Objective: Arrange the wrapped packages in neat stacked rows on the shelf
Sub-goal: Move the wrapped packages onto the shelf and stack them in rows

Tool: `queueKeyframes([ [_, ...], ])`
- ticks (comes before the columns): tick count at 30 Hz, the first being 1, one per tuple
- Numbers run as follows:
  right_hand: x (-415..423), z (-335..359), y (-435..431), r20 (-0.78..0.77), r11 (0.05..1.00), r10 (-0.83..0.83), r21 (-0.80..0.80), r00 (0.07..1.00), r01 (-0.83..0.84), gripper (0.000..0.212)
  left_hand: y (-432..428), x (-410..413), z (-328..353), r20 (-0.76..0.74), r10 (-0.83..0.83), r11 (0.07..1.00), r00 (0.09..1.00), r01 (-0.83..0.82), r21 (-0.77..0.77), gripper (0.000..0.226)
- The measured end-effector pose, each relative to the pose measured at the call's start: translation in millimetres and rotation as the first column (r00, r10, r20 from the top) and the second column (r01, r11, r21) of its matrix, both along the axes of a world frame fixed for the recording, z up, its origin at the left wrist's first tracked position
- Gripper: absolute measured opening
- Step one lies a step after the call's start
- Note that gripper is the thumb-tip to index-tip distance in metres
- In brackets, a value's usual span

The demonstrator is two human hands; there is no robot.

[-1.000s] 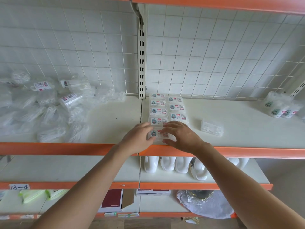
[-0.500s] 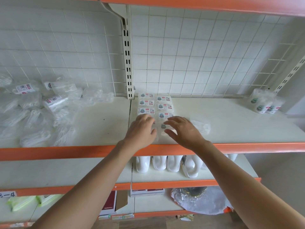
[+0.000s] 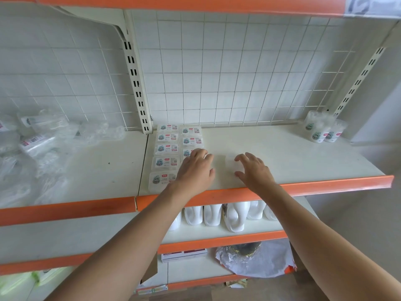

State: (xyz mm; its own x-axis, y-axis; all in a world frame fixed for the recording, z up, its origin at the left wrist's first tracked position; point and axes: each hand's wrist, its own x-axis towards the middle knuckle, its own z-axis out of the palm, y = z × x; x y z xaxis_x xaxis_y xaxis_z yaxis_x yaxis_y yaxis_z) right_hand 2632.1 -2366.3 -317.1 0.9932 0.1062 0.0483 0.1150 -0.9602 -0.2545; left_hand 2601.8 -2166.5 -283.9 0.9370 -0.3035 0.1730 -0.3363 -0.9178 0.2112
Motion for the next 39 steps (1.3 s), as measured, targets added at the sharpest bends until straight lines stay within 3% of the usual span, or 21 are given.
queueKeyframes([
  [8, 7, 7, -8, 0.015, 0.988, 0.038, 0.152, 0.999, -0.04, 0.047, -5, -3, 9, 0.031, 0.001, 0.999, 1.0, 0.0, -0.035, 0.038],
  [11, 1, 16, -1, 0.123, 0.963, 0.071, 0.251, 0.99, -0.1, 0.056, -7, -1, 13, 0.03, 0.008, 0.992, 1.0, -0.004, -0.126, 0.039],
  [15, -6, 30, 17, 0.294, 0.874, 0.198, 0.379, 0.935, -0.304, 0.069, -7, 2, 23, -0.049, 0.051, 0.949, 0.998, -0.064, -0.309, 0.042],
  [19, -9, 38, 31, 0.37, 0.821, 0.262, 0.401, 0.891, -0.408, 0.076, -1, 3, 31, -0.238, 0.104, 0.863, 0.966, -0.207, -0.46, 0.052],
  [23, -14, 41, 43, 0.391, 0.775, 0.319, 0.417, 0.863, -0.475, 0.075, 8, 0, 32, -0.403, 0.054, 0.769, 0.914, -0.296, -0.567, 0.063],
  [25, -17, 44, 50, 0.388, 0.751, 0.335, 0.44, 0.858, -0.492, 0.076, 11, 1, 31, -0.423, 0.052, 0.739, 0.905, -0.32, -0.593, 0.061],
  [28, -17, 46, 57, 0.365, 0.728, 0.38, 0.449, 0.85, -0.518, 0.079, 16, 1, 31, -0.406, 0.043, 0.697, 0.913, -0.319, -0.642, 0.031],
  [31, -13, 46, 61, 0.331, 0.76, 0.407, 0.395, 0.851, -0.517, 0.082, 24, 0, 30, -0.428, -0.009, 0.52, 0.904, -0.362, -0.774, 0.012],
  [34, -9, 42, 61, 0.313, 0.801, 0.382, 0.357, 0.87, -0.48, 0.08, 33, 1, 29, -0.456, -0.034, 0.397, 0.889, -0.407, -0.823, 0.016],
  [39, -10, 38, 63, 0.286, 0.824, 0.362, 0.348, 0.887, -0.448, 0.072, 41, 3, 24, -0.491, -0.045, 0.359, 0.87, -0.444, -0.821, 0.019],
])
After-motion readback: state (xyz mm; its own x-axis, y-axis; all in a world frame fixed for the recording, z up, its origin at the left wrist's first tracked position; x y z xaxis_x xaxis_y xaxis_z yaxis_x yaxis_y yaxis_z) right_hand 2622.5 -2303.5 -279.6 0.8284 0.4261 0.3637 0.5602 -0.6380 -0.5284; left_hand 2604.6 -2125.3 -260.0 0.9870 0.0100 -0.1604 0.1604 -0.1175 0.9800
